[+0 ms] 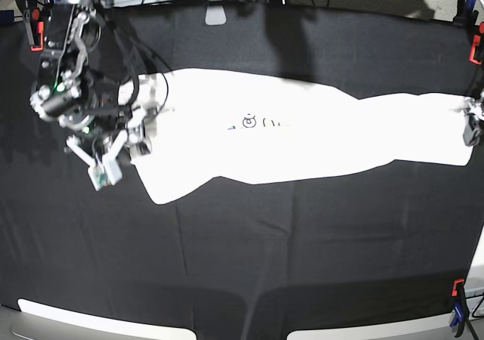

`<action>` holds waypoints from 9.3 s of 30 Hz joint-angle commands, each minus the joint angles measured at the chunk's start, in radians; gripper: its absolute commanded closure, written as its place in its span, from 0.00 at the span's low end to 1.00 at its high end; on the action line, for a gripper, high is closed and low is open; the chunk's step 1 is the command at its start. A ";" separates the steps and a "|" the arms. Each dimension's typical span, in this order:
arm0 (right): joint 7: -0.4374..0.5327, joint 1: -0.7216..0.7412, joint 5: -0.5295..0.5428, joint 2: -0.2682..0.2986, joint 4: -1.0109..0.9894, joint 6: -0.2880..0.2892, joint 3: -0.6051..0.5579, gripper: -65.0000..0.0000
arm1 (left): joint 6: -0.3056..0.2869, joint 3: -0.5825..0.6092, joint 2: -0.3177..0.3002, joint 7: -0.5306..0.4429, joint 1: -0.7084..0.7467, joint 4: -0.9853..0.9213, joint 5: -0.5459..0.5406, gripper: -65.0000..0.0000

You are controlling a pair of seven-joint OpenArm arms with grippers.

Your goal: Layout the t-shirt on the table in an organized manner, then fold the t-shirt properly

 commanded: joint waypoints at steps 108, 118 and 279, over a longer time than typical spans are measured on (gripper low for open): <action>0.058 0.087 0.113 0.010 0.017 0.004 0.004 0.61 | 0.207 0.068 0.352 0.638 0.154 0.752 -0.319 1.00; 0.027 0.087 0.112 0.011 0.017 0.004 0.004 0.61 | 0.351 0.342 0.408 0.502 0.149 0.752 -0.098 1.00; 0.038 0.399 0.026 -0.112 -0.174 -0.042 -0.362 0.46 | 0.018 -0.016 0.299 0.747 0.248 0.746 -0.354 0.61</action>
